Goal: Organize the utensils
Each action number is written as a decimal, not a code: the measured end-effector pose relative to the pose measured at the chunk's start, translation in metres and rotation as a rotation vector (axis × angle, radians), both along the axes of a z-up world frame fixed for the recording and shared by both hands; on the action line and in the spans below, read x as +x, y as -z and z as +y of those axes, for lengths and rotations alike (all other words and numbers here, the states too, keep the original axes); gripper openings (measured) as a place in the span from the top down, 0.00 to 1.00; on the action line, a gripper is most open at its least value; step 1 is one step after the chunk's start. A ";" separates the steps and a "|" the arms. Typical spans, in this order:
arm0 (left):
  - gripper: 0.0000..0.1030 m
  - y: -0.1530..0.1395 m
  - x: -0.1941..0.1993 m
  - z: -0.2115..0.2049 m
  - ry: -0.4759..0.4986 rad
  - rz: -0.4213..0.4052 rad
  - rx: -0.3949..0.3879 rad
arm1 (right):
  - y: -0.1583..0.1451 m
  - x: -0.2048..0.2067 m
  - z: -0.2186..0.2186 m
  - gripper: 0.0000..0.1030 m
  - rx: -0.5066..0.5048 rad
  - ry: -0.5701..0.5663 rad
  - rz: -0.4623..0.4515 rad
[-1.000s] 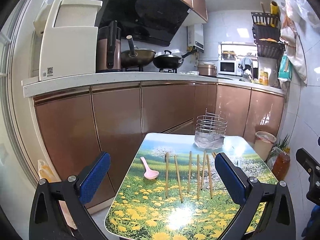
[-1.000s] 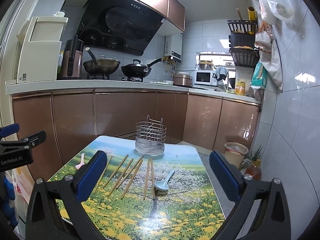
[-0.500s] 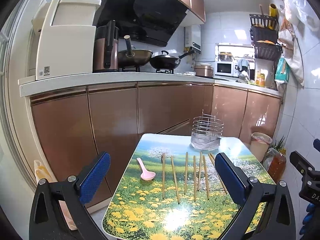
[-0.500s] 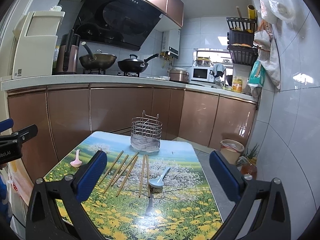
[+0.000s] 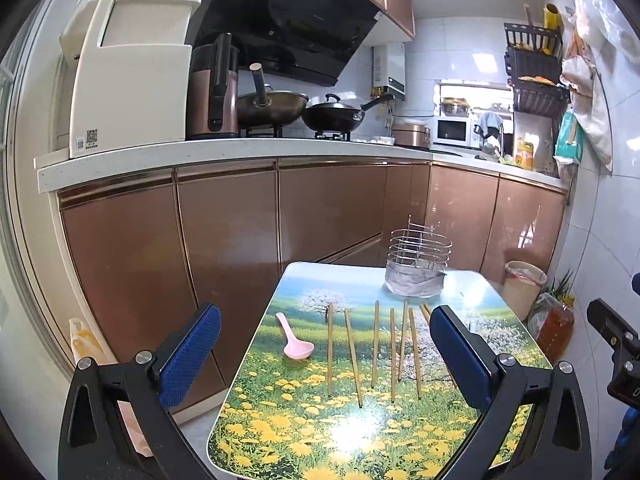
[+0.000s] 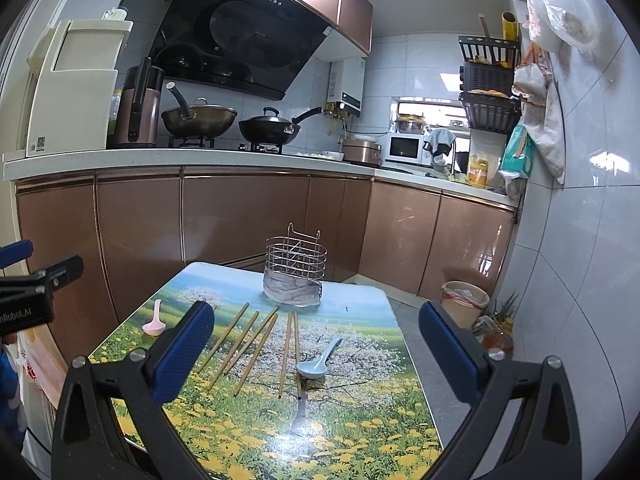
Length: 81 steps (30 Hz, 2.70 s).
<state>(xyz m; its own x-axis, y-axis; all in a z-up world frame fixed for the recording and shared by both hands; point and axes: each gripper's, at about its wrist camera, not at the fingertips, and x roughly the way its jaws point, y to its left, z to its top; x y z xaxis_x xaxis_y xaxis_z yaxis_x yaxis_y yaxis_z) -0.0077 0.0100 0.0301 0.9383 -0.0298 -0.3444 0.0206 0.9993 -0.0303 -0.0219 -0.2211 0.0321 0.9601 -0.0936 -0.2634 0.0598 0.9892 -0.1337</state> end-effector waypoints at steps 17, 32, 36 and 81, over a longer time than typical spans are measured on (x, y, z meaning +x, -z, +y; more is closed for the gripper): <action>0.00 -0.017 0.050 0.005 -0.009 0.049 0.006 | -0.017 0.044 -0.003 0.00 -0.033 -0.023 -0.004; 0.00 0.005 0.131 0.014 -0.004 0.197 -0.014 | -0.007 0.121 -0.026 0.00 -0.008 -0.028 0.103; 0.00 -0.002 0.163 0.026 0.001 0.245 -0.019 | -0.025 0.144 -0.045 0.00 0.016 -0.036 0.104; 0.78 0.180 0.397 -0.041 0.184 1.112 -0.066 | 0.149 0.399 -0.047 0.75 0.179 -0.285 0.943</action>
